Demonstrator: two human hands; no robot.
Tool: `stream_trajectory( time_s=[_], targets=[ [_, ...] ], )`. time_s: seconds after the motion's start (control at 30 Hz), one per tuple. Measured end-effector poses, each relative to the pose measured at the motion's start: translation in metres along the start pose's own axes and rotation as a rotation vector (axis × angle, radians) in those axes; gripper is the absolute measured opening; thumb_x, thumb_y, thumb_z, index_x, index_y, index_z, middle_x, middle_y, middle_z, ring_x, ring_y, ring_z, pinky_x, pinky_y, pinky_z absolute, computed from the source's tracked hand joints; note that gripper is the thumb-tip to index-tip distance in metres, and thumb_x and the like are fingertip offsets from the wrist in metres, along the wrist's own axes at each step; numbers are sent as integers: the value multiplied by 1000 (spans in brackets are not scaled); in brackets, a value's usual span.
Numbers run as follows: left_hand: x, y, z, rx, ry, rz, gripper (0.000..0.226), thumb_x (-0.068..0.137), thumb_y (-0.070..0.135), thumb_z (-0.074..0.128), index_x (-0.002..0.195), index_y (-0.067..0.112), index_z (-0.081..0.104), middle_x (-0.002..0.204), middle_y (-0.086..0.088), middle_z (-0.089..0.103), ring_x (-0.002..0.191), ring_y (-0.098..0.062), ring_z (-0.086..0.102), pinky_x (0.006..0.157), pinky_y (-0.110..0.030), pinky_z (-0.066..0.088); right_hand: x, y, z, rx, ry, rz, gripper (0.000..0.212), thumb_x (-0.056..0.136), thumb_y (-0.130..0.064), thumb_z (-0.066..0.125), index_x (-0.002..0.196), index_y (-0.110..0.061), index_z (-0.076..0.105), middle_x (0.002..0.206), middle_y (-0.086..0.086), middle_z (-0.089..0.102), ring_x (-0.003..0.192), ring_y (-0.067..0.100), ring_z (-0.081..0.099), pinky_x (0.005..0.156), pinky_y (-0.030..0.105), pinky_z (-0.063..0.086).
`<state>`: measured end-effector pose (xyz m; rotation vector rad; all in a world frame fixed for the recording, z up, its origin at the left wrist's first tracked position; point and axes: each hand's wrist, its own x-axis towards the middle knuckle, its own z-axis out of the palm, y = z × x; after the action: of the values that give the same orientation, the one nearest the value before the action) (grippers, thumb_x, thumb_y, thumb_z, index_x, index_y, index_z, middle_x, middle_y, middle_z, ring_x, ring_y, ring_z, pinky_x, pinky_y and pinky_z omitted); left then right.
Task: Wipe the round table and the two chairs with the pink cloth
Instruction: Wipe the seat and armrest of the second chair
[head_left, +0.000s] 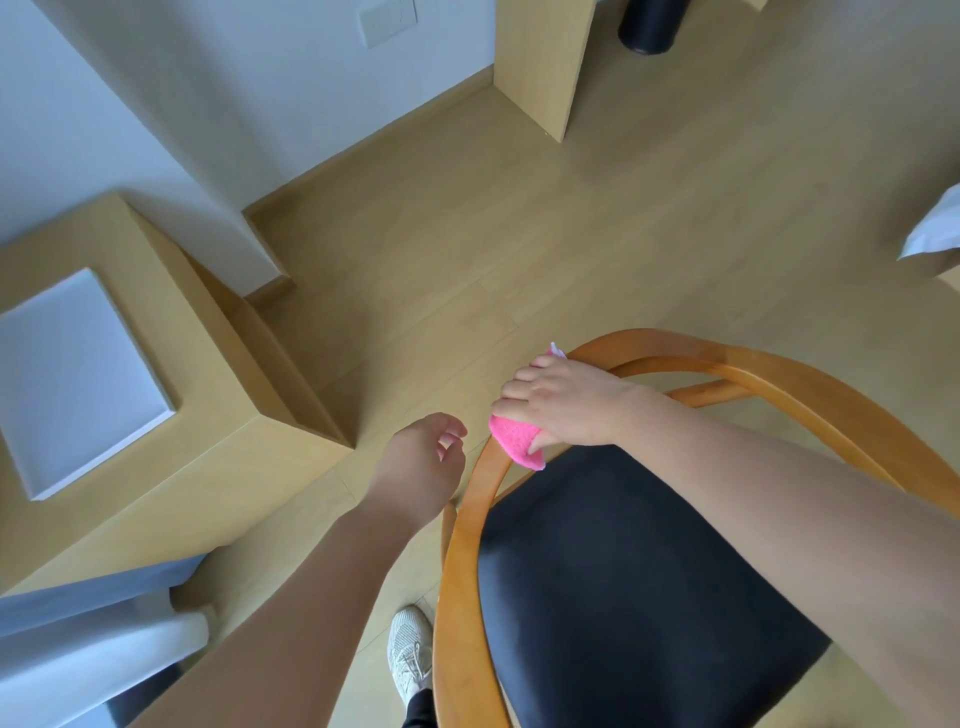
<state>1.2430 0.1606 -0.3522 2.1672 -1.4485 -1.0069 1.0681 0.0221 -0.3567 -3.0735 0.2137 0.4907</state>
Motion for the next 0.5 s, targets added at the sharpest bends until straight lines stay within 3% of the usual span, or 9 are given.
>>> stream_trajectory(
  time_s=[0.3, 0.5],
  targets=[
    [12, 33, 15, 102, -36, 183, 26, 92, 16, 48, 111, 26, 62, 94, 16, 58, 77, 4, 53, 60, -2, 35, -34, 36, 12, 77, 70, 176, 68, 86, -58, 56, 138, -18, 40, 128, 2, 54, 115, 22, 51, 98, 36, 38],
    [19, 49, 25, 142, -62, 233, 17, 91, 26, 49, 96, 32, 64, 83, 18, 61, 73, -3, 58, 63, -13, 48, -57, 56, 27, 151, 95, 310, 70, 85, -63, 43, 139, -18, 33, 130, 3, 50, 118, 22, 48, 101, 37, 38]
  ],
)
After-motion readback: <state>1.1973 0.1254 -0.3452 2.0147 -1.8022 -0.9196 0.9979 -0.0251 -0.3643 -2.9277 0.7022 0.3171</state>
